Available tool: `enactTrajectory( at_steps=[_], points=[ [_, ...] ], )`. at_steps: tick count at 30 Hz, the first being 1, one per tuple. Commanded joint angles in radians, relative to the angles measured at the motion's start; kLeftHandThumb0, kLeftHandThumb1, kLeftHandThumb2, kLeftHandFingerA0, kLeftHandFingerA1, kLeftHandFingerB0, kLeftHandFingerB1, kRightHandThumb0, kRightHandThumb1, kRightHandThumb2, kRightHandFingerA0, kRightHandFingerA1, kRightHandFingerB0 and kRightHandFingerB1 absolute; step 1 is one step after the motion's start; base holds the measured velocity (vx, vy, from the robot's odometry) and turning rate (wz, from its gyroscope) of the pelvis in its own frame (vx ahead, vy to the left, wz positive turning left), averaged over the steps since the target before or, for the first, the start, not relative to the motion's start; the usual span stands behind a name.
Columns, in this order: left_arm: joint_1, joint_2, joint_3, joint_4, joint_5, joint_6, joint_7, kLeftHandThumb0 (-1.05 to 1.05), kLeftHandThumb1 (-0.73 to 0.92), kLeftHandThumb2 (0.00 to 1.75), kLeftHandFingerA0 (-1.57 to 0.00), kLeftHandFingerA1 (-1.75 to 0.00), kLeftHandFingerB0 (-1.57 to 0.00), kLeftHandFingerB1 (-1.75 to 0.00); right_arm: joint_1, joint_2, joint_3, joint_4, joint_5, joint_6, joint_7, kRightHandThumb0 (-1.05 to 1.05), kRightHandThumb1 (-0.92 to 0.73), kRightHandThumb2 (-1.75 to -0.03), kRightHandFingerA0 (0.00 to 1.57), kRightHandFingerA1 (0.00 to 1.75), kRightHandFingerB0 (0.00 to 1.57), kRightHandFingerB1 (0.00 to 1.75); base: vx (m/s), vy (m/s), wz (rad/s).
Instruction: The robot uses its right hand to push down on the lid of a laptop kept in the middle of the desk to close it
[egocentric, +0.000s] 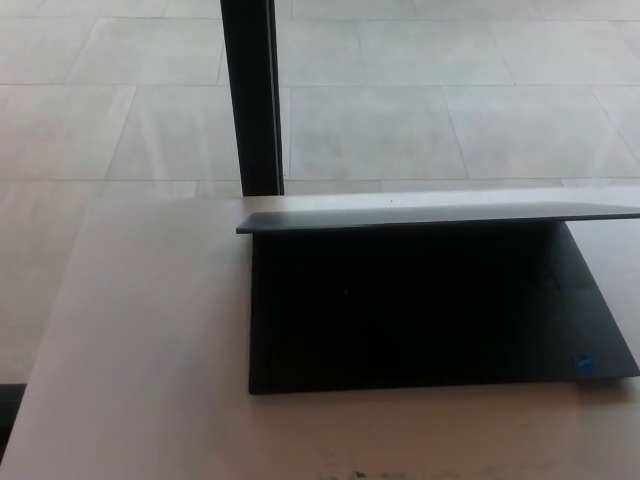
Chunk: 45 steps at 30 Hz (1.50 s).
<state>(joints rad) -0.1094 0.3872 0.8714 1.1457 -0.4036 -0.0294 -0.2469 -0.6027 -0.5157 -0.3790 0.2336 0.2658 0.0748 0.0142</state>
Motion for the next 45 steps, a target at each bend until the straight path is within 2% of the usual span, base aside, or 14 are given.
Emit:
enactTrajectory(
  at_steps=[1,20,21,22,23,26,27,28,29,30,31,32,35,45],
  points=[
    [0.004,0.022,0.015,0.01,-0.069,-0.002,-0.013,-1.05,0.84,0.82,-0.17,-1.06,-0.03,-1.57,-0.058,-0.041,0.339,-0.004,-0.292,-0.119,0.145,-0.93,-0.91,-0.68,0.42,0.56,0.35,0.33,0.0,0.0,0.0],
    [0.014,0.03,0.009,0.013,-0.072,-0.008,-0.018,-1.05,0.86,0.8,-0.13,-1.05,-0.01,-1.58,-0.039,-0.111,0.862,0.165,-0.646,-0.219,0.215,-0.84,-0.91,-0.68,0.45,0.51,0.37,0.32,0.0,0.0,0.0],
    [0.014,0.029,0.007,0.012,-0.071,-0.009,-0.015,-1.05,0.83,0.78,-0.16,-1.04,-0.05,-1.58,-0.034,-0.115,0.893,0.18,-0.674,-0.22,0.205,-0.81,-0.71,-1.1,0.43,0.64,0.3,0.49,0.0,0.0,0.0],
    [0.014,0.029,0.007,0.012,-0.071,-0.01,-0.014,-1.05,0.83,0.78,-0.16,-1.04,-0.05,-1.58,-0.035,-0.117,0.898,0.183,-0.675,-0.22,0.202,-0.81,-0.71,-1.1,0.43,0.64,0.3,0.49,0.0,0.0,0.0],
    [0.015,0.031,0.008,0.015,-0.072,-0.009,-0.019,-1.05,0.86,0.8,-0.13,-1.0,0.0,-1.56,-0.031,-0.121,0.933,0.199,-0.705,-0.206,0.201,-0.81,-0.89,-0.67,0.45,0.59,0.35,0.34,0.0,0.0,0.0],
    [0.014,0.033,0.009,0.021,-0.076,-0.009,-0.018,-1.05,0.86,0.83,-0.15,-1.04,-0.01,-1.57,-0.009,-0.136,0.989,0.235,-0.744,-0.2,0.195,-0.76,-0.86,-0.66,0.42,0.56,0.36,0.34,0.0,0.0,0.0],
    [0.013,0.032,0.008,0.02,-0.076,-0.009,-0.014,-1.05,0.61,1.26,-0.23,-0.97,-0.29,-1.25,0.007,-0.148,1.008,0.235,-0.764,-0.193,0.193,-0.75,-0.84,-0.66,0.43,0.61,0.35,0.35,0.0,0.0,0.0],
    [0.013,0.032,0.008,0.019,-0.077,-0.009,-0.013,-1.05,0.61,1.26,-0.23,-0.97,-0.29,-1.25,0.01,-0.151,1.014,0.235,-0.766,-0.191,0.192,-0.75,-0.84,-0.66,0.43,0.61,0.35,0.35,0.0,0.0,0.0],
    [0.015,0.031,0.006,0.018,-0.076,-0.011,-0.016,-1.05,0.81,0.84,-0.17,-1.07,-0.05,-1.6,0.02,-0.16,1.024,0.229,-0.775,-0.185,0.196,-0.72,-0.83,-0.65,0.43,0.6,0.35,0.35,0.0,0.0,0.0],
    [0.015,0.032,0.005,0.017,-0.078,-0.008,-0.02,-1.05,0.84,0.78,-0.14,-1.06,-0.02,-1.6,0.03,-0.165,1.039,0.234,-0.785,-0.177,0.193,-0.7,-0.81,-0.65,0.42,0.57,0.35,0.35,0.0,0.0,0.0],
    [0.016,0.033,0.002,0.017,-0.076,-0.006,-0.019,-1.05,0.84,0.81,-0.17,-1.06,-0.04,-1.58,0.043,-0.167,1.046,0.249,-0.788,-0.185,0.171,-0.69,-0.78,-0.64,0.42,0.6,0.37,0.39,0.0,0.0,0.0],
    [0.016,0.033,0.003,0.019,-0.077,-0.011,-0.017,-1.05,0.6,1.26,-0.23,-0.95,-0.28,-1.22,0.067,-0.18,1.063,0.258,-0.796,-0.177,0.175,-0.67,-0.77,-0.63,0.39,0.6,0.36,0.39,0.0,0.0,0.0],
    [0.015,0.038,0.005,0.021,-0.081,-0.006,-0.019,-1.05,0.83,0.79,-0.12,-1.08,-0.03,-1.58,0.091,-0.194,1.084,0.271,-0.799,-0.177,0.168,-0.65,-0.76,-0.63,0.42,0.58,0.39,0.37,0.0,0.0,0.0],
    [0.017,0.041,-0.002,0.03,-0.079,-0.014,-0.018,-1.05,0.86,0.85,-0.16,-1.04,0.0,-1.53,0.225,-0.254,1.116,0.287,-0.806,-0.202,0.12,-0.67,-0.77,-0.63,0.41,0.63,0.38,0.4,0.0,0.0,0.0]
  ],
)
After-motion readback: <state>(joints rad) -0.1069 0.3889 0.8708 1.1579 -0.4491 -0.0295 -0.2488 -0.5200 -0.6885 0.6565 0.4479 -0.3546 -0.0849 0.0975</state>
